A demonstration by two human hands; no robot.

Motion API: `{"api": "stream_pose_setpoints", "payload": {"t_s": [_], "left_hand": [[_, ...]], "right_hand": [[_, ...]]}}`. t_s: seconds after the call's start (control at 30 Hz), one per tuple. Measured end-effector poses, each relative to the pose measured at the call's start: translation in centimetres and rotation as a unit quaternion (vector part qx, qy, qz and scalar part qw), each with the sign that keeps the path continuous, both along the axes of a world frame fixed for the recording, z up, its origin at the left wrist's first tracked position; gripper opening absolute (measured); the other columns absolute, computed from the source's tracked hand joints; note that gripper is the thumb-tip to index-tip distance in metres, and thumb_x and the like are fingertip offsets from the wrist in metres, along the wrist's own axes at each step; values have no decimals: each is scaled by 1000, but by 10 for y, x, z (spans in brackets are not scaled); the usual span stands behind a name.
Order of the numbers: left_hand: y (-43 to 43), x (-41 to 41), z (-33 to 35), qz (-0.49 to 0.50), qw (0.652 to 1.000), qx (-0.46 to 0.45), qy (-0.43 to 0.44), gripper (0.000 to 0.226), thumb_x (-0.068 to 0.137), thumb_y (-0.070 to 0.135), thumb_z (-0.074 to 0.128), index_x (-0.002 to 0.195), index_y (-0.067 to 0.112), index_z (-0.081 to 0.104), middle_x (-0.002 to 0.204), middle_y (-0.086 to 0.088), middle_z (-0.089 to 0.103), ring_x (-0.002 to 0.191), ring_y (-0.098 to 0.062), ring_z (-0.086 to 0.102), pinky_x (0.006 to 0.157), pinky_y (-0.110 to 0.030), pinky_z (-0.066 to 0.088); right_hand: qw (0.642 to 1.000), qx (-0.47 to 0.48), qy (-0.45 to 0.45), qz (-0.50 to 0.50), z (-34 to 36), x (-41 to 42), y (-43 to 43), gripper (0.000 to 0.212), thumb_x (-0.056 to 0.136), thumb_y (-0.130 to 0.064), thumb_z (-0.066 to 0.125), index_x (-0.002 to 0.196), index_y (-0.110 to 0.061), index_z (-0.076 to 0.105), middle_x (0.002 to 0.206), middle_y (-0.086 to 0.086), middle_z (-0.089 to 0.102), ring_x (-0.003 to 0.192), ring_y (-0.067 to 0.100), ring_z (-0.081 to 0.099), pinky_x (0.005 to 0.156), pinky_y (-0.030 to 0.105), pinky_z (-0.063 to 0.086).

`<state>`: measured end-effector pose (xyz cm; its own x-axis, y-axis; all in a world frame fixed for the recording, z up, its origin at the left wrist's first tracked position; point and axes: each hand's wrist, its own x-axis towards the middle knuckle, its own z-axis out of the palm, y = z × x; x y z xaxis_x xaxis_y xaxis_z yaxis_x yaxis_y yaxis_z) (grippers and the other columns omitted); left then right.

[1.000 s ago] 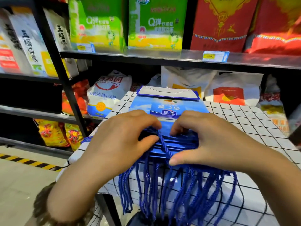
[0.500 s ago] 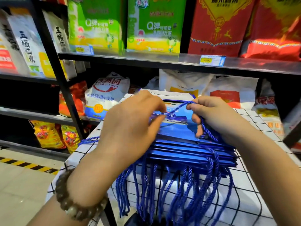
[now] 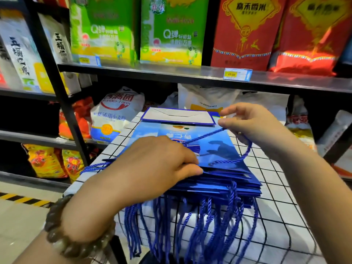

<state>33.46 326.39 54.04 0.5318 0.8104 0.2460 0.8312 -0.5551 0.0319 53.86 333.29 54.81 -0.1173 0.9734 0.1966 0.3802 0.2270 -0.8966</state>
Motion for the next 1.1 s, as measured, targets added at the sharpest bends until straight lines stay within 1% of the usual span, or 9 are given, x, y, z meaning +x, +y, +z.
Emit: {"api": "stream_pose_setpoints", "payload": {"t_s": [0.17, 0.3, 0.4, 0.57, 0.67, 0.73, 0.87, 0.93, 1.1], "left_hand": [[7, 7, 7, 28, 996, 78, -11, 34, 94, 42, 28, 101, 22, 55, 89, -4, 59, 90, -27, 52, 63, -35, 31], [23, 10, 12, 43, 958, 200, -200, 32, 92, 34, 33, 77, 14, 54, 68, -13, 58, 74, -38, 55, 59, -40, 37], [32, 13, 32, 55, 886, 286, -362, 25, 87, 22, 43, 78, 7, 61, 62, -9, 53, 65, -29, 49, 57, -42, 35], [40, 27, 51, -27, 677, 113, -727, 23, 80, -7, 40, 90, 5, 57, 73, -17, 60, 65, -22, 53, 60, -47, 51], [37, 35, 33, -4, 508, -22, -861, 36, 81, -19, 35, 104, 2, 52, 90, -11, 65, 83, -24, 63, 71, -41, 55], [27, 38, 10, 32, 456, -83, -886, 41, 80, -20, 35, 105, 6, 55, 100, -13, 65, 89, -25, 63, 71, -38, 56], [6, 44, -21, 73, 412, -188, -889, 36, 81, -19, 36, 96, 8, 56, 92, -14, 66, 86, -28, 64, 68, -36, 56], [1, 40, -23, 87, 416, -222, -878, 34, 79, -18, 38, 93, 6, 57, 86, -13, 66, 85, -26, 64, 73, -38, 56], [-24, 8, -23, 0, 555, -342, -758, 42, 66, -3, 57, 103, 16, 61, 94, -1, 73, 93, -15, 69, 74, -35, 57]], "right_hand": [[984, 139, -55, -98, -3, 2, -3, 8, 81, -20, 66, 73, -20, 64, 63, -3, 60, 51, 2, 48, 55, 21, 39], [901, 381, 21, -206, 4, -1, -26, 16, 83, -23, 61, 70, -18, 54, 55, -13, 51, 52, -5, 44, 54, 9, 32], [945, 313, -7, -94, 5, -24, -35, 13, 76, -37, 63, 69, -29, 55, 59, -20, 57, 57, -6, 49, 56, 7, 34], [971, 202, -121, 39, 6, -51, -37, 93, 56, -65, 65, 137, -27, 40, 134, -14, 46, 121, -2, 43, 99, 15, 34], [954, 201, -215, 56, 13, -37, -35, 79, 70, -46, 72, 138, -24, 39, 142, -10, 39, 131, -1, 32, 105, 14, 24], [948, 167, -259, 76, 10, -22, -29, 55, 74, -37, 70, 126, -24, 56, 135, -9, 50, 126, 0, 42, 104, 16, 30], [958, 85, -248, 116, -3, -8, -24, 5, 74, -22, 72, 77, -25, 68, 95, -4, 72, 92, 4, 65, 86, 30, 50], [957, 75, -254, 120, -8, -8, -23, 16, 76, -23, 70, 65, -27, 60, 90, 1, 72, 95, 13, 65, 85, 40, 50], [929, 96, -338, 112, -15, -5, -20, 20, 84, -35, 57, 67, -25, 53, 90, 1, 69, 89, 15, 63, 81, 36, 48]]}}
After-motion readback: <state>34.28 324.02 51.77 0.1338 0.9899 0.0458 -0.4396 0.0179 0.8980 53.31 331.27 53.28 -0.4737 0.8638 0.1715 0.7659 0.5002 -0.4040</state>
